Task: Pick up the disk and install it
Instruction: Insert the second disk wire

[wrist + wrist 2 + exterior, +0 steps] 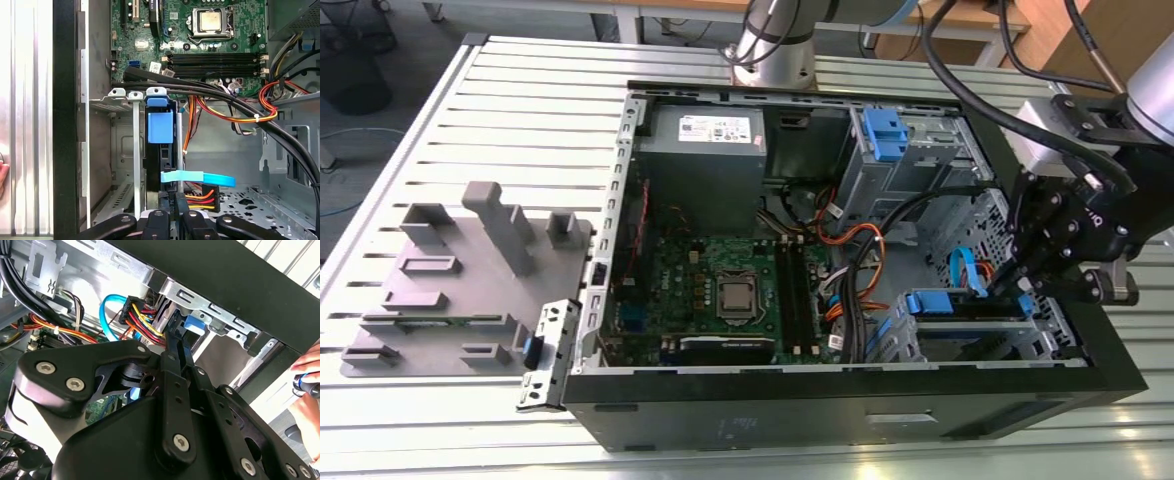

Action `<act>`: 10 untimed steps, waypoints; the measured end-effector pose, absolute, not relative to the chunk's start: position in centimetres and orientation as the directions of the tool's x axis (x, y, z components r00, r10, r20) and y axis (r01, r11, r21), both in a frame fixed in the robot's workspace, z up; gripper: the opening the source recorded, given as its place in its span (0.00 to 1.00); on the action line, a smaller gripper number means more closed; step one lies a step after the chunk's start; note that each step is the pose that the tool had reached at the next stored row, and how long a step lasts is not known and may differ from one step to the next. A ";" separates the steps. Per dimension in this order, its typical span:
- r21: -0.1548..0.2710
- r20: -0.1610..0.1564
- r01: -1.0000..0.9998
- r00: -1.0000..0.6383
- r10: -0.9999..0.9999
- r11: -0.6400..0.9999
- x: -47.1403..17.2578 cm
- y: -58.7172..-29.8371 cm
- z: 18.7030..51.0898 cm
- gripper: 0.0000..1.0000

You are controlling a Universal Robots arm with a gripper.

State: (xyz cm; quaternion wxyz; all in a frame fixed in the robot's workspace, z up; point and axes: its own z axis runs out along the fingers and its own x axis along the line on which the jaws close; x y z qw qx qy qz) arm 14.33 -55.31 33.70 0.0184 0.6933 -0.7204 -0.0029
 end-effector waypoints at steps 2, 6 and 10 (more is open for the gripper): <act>0.029 0.022 -0.999 -0.038 -0.999 0.039 14.3 -55.3 33.7 0.17; 0.029 0.023 -0.999 -0.038 -0.999 0.039 14.2 -55.4 33.7 0.17; 0.029 0.023 -0.999 -0.038 -0.999 0.039 14.1 -55.4 33.6 0.17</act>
